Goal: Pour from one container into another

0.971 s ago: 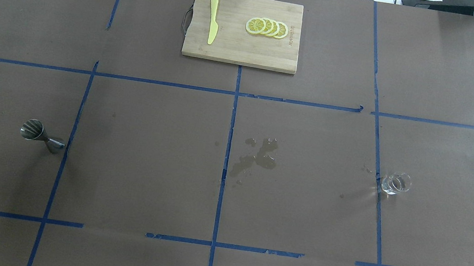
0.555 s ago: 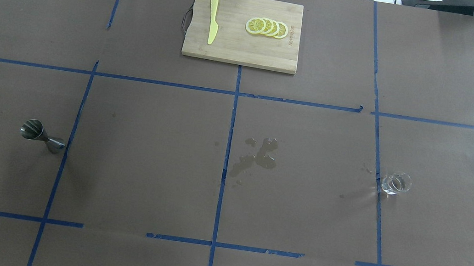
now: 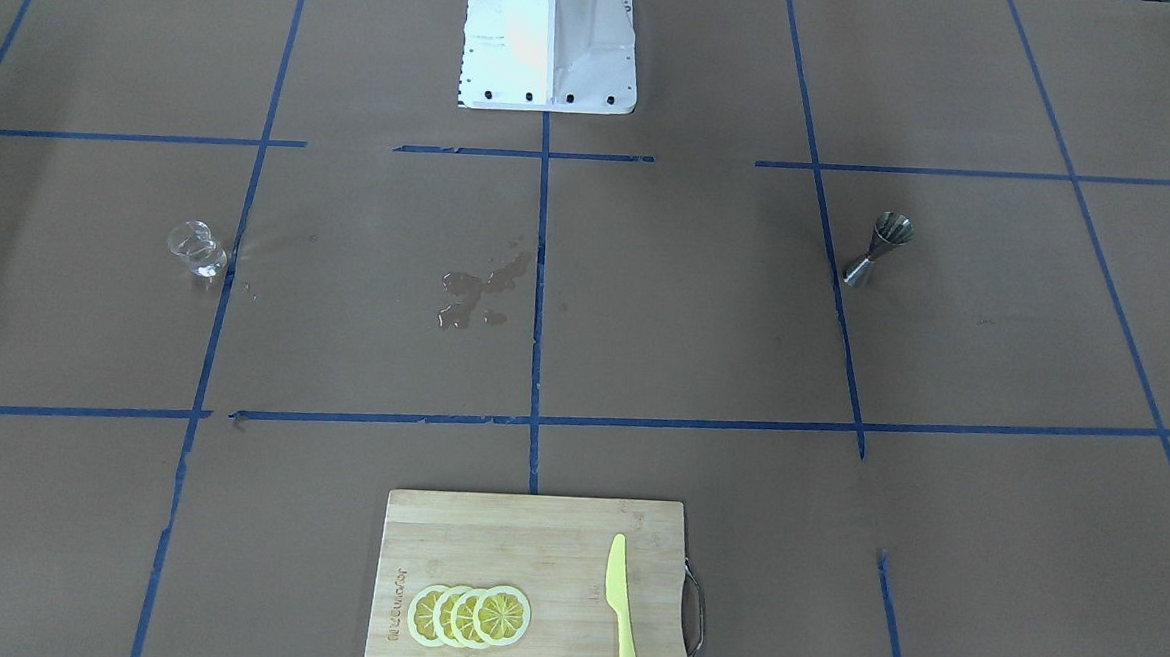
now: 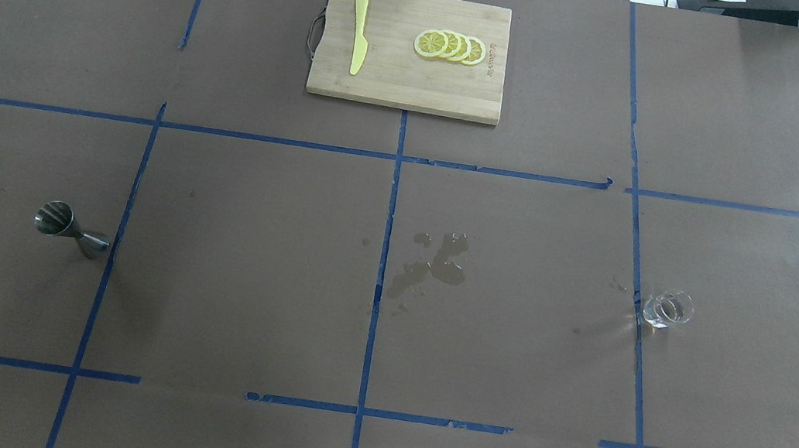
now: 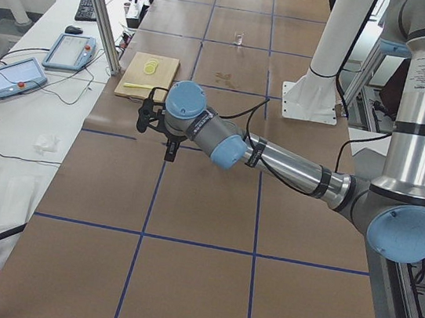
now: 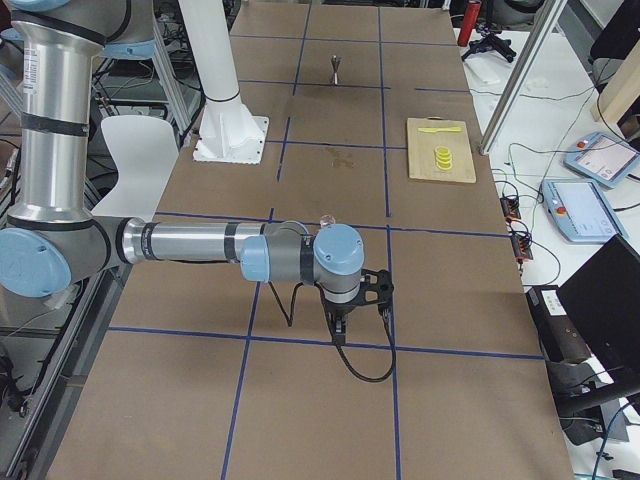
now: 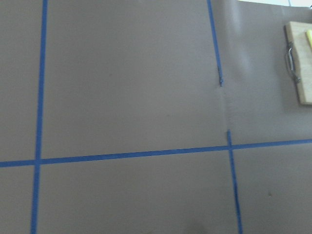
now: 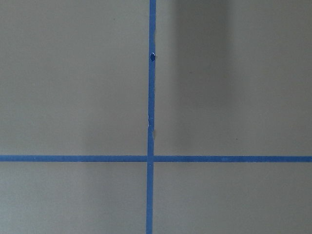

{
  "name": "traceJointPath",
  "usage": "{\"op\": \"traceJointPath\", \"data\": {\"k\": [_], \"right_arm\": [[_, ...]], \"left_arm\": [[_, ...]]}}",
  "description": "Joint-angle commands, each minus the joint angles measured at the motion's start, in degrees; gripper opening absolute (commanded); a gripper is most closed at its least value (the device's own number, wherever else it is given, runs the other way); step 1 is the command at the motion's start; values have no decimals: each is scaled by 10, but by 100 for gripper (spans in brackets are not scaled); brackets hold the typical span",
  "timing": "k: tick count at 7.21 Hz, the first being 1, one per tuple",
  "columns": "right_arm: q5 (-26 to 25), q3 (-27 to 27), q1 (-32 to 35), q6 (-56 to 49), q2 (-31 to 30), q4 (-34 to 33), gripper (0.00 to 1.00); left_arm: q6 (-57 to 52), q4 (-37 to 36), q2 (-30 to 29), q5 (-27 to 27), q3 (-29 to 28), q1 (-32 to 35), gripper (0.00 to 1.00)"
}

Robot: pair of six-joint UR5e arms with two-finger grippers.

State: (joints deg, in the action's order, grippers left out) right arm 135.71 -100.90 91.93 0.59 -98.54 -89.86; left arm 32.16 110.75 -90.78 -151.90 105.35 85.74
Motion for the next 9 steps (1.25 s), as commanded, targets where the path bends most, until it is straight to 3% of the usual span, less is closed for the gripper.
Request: {"op": "traceJointPath", "data": {"k": [1,4,5,6,7,8,9], "right_arm": [[0,-1,0,-1,-10,1,100],[31,-18,0,1,-1,2,100],[31,-18,0,2,-2,0,100],[31,-18,-1,2,-1,-1,100],[32,-15,-1,10,-2,-1,100],[58,-17,-4,100,-1,-2,100],[72,-57,-30,171,-8,6,100]], "left_arm": [[55,13,-21,1,-2,-35,100],[106,10,-61,36,36,-123,100],[113,7,-65,126,76,-167,100],[116,4,-68,174,82,-193,100],[116,-17,-79,173,60,-192,100],[117,-19,-85,175,60,-197,100],[115,-28,-85,175,66,-205,100]]}}
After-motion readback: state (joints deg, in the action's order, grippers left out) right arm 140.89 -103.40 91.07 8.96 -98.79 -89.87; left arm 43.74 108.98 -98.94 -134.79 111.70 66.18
